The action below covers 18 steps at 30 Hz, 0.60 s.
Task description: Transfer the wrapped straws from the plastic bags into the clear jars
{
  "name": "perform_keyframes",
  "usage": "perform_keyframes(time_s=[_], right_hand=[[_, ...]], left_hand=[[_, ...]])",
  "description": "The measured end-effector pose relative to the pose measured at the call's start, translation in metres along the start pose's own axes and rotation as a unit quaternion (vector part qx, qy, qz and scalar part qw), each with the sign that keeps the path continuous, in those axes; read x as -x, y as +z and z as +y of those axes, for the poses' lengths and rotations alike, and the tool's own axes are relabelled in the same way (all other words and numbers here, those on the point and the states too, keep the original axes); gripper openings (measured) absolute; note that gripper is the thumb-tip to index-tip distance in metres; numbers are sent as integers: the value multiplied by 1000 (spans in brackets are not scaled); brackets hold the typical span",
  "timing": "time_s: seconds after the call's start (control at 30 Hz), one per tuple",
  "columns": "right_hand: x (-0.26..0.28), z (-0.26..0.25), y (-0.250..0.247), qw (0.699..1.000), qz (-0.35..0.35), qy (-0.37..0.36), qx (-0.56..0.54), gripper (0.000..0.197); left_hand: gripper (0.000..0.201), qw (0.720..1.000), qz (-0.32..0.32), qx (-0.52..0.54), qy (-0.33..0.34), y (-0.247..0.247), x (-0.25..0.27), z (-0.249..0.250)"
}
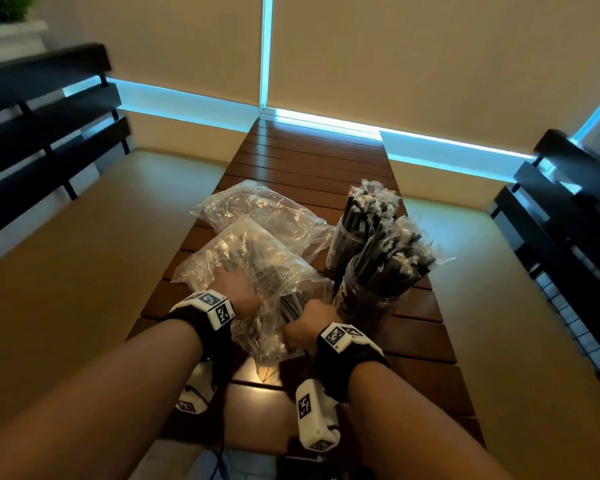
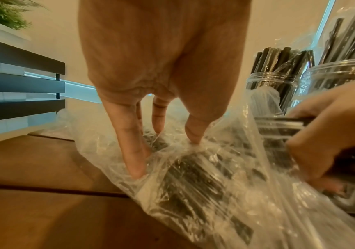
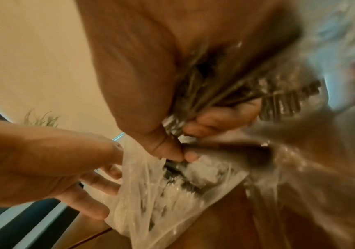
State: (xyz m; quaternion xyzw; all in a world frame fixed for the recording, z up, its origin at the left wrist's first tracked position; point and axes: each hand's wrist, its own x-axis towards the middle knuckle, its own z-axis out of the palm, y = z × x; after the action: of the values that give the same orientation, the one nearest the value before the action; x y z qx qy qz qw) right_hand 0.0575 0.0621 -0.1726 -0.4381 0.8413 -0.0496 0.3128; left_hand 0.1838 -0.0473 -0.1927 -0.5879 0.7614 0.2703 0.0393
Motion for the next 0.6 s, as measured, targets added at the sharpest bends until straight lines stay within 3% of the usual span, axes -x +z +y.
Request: perform_keyframes(time_s=[0.23,0.33,0.4,0.47,0.5,0.57,0.6], right_hand=[[46,13,-53,997,-20,-28,72,33],[79,27,-75,992,-33,-41,117,27],[98,36,-90,990,-36,-40,128,25],[116,40,-106,989,-24,-43,137,26],[124,41,-113,988,-21,-47,142,24],[140,40,-129,987,-11,-61,146,19],[147,38,-139,988,5,-70,139,18]], left_hand=[[85,1000,19,-4,-22,5,1,-2],[67,999,26,-35,-25,0,8,8],[55,997,-5,-81,-2,2,-1,8],[54,995,-17,-97,26,33,-87,-23],[68,992,-31,-113,45,47,-122,-32],[78,998,-39,-36,35,39,-121,-22],[61,999,-16,7,27,17,-83,-11]])
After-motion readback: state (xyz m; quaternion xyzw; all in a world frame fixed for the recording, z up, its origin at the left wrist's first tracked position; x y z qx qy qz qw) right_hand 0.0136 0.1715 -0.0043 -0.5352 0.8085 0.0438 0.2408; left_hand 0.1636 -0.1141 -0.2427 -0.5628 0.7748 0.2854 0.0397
